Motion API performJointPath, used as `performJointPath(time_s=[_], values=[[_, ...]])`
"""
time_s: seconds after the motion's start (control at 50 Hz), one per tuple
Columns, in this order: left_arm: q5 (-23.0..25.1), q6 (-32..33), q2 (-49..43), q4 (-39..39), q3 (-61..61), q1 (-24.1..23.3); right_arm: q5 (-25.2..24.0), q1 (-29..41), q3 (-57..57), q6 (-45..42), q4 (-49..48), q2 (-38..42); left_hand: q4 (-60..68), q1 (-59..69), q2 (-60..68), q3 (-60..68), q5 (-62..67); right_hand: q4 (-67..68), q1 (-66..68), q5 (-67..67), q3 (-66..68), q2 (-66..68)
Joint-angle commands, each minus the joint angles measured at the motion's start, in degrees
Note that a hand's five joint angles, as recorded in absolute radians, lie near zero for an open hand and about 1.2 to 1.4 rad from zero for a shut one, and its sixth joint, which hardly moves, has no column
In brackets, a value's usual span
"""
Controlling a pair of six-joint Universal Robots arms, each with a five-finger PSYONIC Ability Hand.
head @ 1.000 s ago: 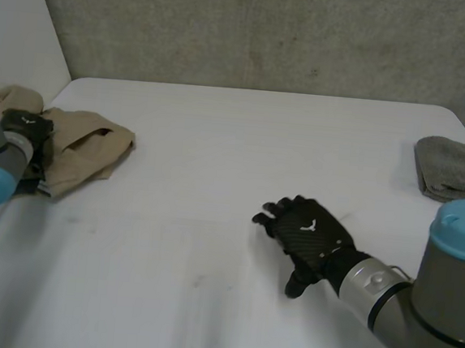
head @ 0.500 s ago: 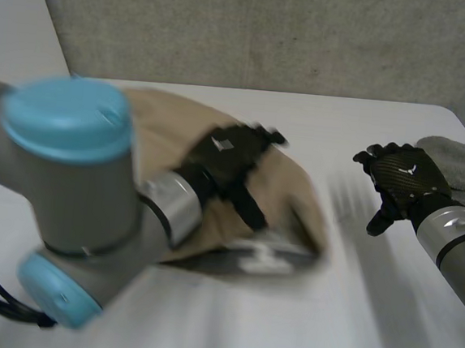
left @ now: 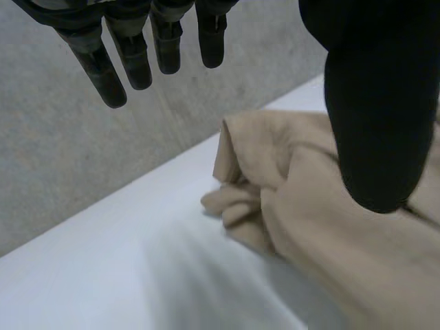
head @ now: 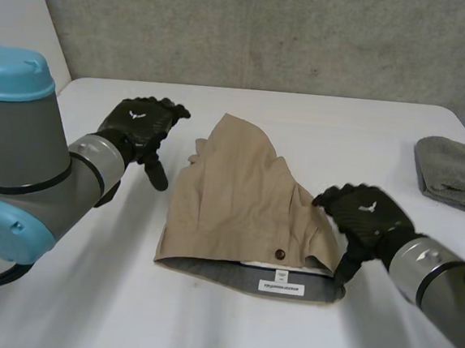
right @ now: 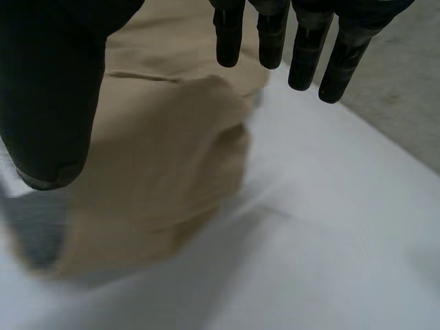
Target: Fold the laundry.
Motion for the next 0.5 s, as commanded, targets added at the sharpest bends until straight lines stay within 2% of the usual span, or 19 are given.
performJointPath(time_s=[0.02, 0.1, 0.22, 0.26, 0.3, 0.34, 0.36, 0.44, 0.5], values=[[9.37, 9.69, -8.17, 1.32, 2.92, 1.36, 0.66, 3.29, 2.77, 3.28, -6.05, 1.60, -1.48, -0.88, -1.52, -1.87, -2.51, -3.19, -0.79, -4.24, -2.09, -2.27], [11.40, 13.92, -12.74, 1.59, 6.96, 1.36, 1.89, 3.47, 4.08, 3.81, -9.56, 3.53, -1.48, -0.88, -1.52, -1.87, -2.51, -2.79, -0.39, -3.84, -1.69, -1.87], [11.84, 18.58, -18.28, 1.85, 12.24, 1.36, 6.02, 3.91, 5.05, 2.06, -14.40, 4.85, -1.48, -0.88, -1.52, -1.87, -2.51, 33.18, 35.58, 32.13, 34.28, 34.10], [11.92, 19.28, -19.25, 2.03, 12.85, 1.36, 6.72, 3.91, 4.36, 0.57, -15.89, 5.90, -0.09, 0.51, -0.13, -0.49, -1.13, 48.93, 51.33, 47.88, 50.04, 49.85], [11.92, 20.25, -20.39, 2.46, 13.03, 1.19, 6.82, 3.65, 3.91, -1.01, -16.69, 6.52, 4.77, 5.36, 4.73, 4.37, 3.73, 58.07, 60.47, 57.02, 59.18, 58.99], [11.92, 20.60, -20.83, 2.47, 13.03, 0.66, 6.73, 3.30, 2.52, -4.08, -17.04, 7.40, 16.83, 17.43, 16.79, 16.43, 15.80, 66.77, 69.17, 65.72, 67.88, 67.70], [11.58, 20.95, -21.01, 2.47, 12.94, 0.48, 6.73, 3.30, 1.81, -5.23, -16.96, 7.84, 36.39, 36.98, 36.35, 35.99, 35.35, 66.81, 69.21, 65.76, 67.91, 67.73], [9.30, 20.43, -20.49, 2.73, 12.77, 0.31, 7.08, 3.29, -3.19, -10.77, -16.95, 10.65, 68.44, 69.03, 68.40, 68.04, 67.40, 66.81, 69.21, 65.76, 67.91, 67.73], [5.96, 20.17, -19.70, 2.73, 12.24, -0.57, 7.34, 3.21, -9.59, -14.02, -16.95, 13.02, 68.52, 69.12, 68.48, 68.13, 67.49, 66.81, 69.21, 65.76, 67.91, 67.73]])
